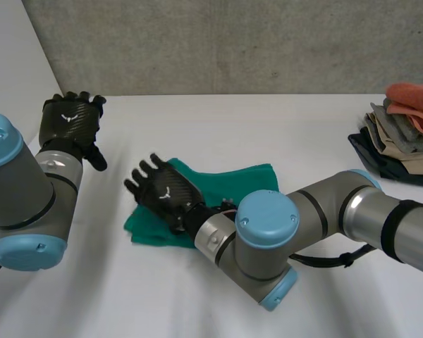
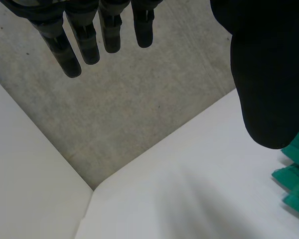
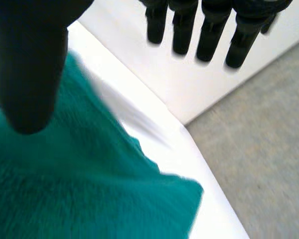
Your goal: Fold the laundry.
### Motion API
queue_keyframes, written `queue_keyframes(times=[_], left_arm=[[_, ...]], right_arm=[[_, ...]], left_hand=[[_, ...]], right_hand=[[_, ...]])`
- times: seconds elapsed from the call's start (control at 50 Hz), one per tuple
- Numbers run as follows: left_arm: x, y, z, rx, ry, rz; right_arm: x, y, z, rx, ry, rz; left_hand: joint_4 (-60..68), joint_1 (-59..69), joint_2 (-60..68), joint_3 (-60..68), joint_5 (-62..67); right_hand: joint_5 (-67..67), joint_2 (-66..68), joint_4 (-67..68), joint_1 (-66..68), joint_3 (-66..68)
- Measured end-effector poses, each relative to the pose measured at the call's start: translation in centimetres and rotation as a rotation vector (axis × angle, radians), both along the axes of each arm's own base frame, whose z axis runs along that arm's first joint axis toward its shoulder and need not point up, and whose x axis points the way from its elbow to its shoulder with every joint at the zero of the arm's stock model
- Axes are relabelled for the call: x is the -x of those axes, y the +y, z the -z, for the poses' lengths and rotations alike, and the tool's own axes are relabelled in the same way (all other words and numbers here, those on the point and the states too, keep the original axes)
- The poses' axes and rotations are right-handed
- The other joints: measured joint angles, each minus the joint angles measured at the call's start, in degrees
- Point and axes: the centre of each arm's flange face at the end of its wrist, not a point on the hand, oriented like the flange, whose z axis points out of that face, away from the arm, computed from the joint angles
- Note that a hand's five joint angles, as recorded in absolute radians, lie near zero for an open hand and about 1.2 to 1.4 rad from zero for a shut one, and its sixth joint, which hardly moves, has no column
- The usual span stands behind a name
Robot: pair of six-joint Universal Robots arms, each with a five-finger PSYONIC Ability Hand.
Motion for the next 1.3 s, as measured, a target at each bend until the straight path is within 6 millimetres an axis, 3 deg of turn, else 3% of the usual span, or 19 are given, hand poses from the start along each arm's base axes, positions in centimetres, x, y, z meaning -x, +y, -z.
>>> queue_keyframes(times=[0.08,0.2,0.26,0.4,0.44,0.5,0.52,0.54,0.64,0.76,0.82,0.88,0.94,0.96,1.02,1.08,1.16,1.24,1.3], left_arm=[[0.2,0.2,0.1,-0.002,-0.002,0.009],[1.9,1.4,0.1,-0.001,-0.004,0.090],[3.2,2.4,0.1,-0.001,-0.004,0.158],[5.6,4.0,1.3,-0.030,-0.018,0.272],[6.0,4.3,1.9,-0.042,-0.025,0.288],[6.2,4.4,2.3,-0.052,-0.031,0.296],[6.2,4.4,2.3,-0.052,-0.031,0.296],[6.3,4.4,2.4,-0.056,-0.032,0.296],[6.1,4.5,2.4,-0.058,-0.032,0.290],[5.8,4.5,1.8,-0.045,-0.023,0.278],[5.4,4.2,1.5,-0.037,-0.017,0.267],[4.9,3.8,1.0,-0.027,-0.011,0.247],[4.6,3.5,0.8,-0.022,-0.009,0.231],[4.2,3.3,0.6,-0.019,-0.006,0.214],[3.6,2.8,0.4,-0.016,0.001,0.178],[3.2,2.6,0.3,-0.020,0.009,0.154],[3.1,2.6,0.5,-0.030,0.024,0.145],[3.2,2.8,0.5,-0.035,0.038,0.148],[3.6,3.1,0.4,-0.037,0.064,0.164]], right_arm=[[1.4,-0.6,-1.7,-0.023,0.003,0.092],[6.1,-2.4,-4.7,-0.147,0.001,0.275],[8.3,-2.8,-4.8,-0.223,0.023,0.337],[12.4,-3.1,-2.6,-0.358,0.124,0.471],[13.6,-3.6,-1.7,-0.373,0.160,0.522],[15.1,-4.5,-0.7,-0.360,0.210,0.588],[15.1,-4.5,-0.7,-0.360,0.210,0.588],[15.9,-5.0,-0.4,-0.341,0.235,0.617],[17.2,-6.2,-0.7,-0.235,0.283,0.676],[16.8,-6.8,-4.4,-0.019,0.263,0.704],[15.2,-6.0,-6.2,0.076,0.224,0.652],[11.9,-3.8,-7.2,0.161,0.156,0.505],[10.1,-2.4,-7.1,0.189,0.123,0.410],[8.3,-0.7,-6.5,0.208,0.095,0.293],[6.1,1.9,-4.5,0.208,0.084,0.119],[5.2,3.3,-2.3,0.178,0.106,0.030],[5.3,3.6,-0.6,0.115,0.140,0.041],[5.8,3.2,-0.8,0.056,0.132,0.090],[6.9,1.9,-2.6,-0.046,0.054,0.171]], left_hand=[[0.00,0.00,0.00,0.00,0.00],[0.00,0.00,0.00,0.00,0.00],[0.00,0.00,0.00,0.00,0.00],[0.00,0.00,0.00,0.00,0.00],[0.00,0.00,0.00,0.00,0.00],[0.00,0.00,0.00,0.00,0.00],[0.00,0.00,0.00,0.00,0.00],[0.00,0.00,0.00,0.00,0.00],[0.00,0.00,0.00,0.00,0.00],[0.00,0.00,0.00,0.00,0.00],[0.00,0.00,0.00,0.00,0.00],[0.00,0.00,0.00,0.00,0.00],[0.00,0.00,0.00,0.00,0.00],[0.00,0.00,0.00,0.00,0.00],[0.00,0.00,0.00,0.00,0.00],[0.00,0.00,0.00,0.00,0.00],[0.00,0.00,0.00,0.00,0.00],[0.00,0.00,0.00,0.00,0.00],[0.00,0.00,0.00,0.00,0.00]], right_hand=[[-2.25,-2.09,-3.16,-1.44,-3.02],[-2.26,-2.09,-3.16,-1.44,-3.02],[-2.25,-2.09,-3.16,-1.44,-3.02],[-1.10,-0.90,-1.83,-0.33,-1.66],[8.07,7.93,6.95,8.28,7.21],[33.59,35.59,32.61,35.96,34.30],[33.59,35.59,32.61,35.96,34.30],[47.75,49.47,47.33,47.51,47.72],[51.45,52.96,52.86,48.52,52.66],[51.57,52.96,52.92,48.52,52.68],[52.21,52.96,53.05,48.52,52.76],[52.50,52.96,53.09,48.52,52.77],[52.61,52.96,53.10,48.52,52.76],[52.65,52.96,53.10,48.52,52.77],[52.87,52.96,53.10,48.52,52.77],[39.53,39.61,39.17,39.13,39.15],[2.39,2.77,2.80,2.59,2.88],[-2.28,-2.06,-2.95,-1.48,-3.00],[-2.28,-2.06,-3.14,-1.48,-3.04]])
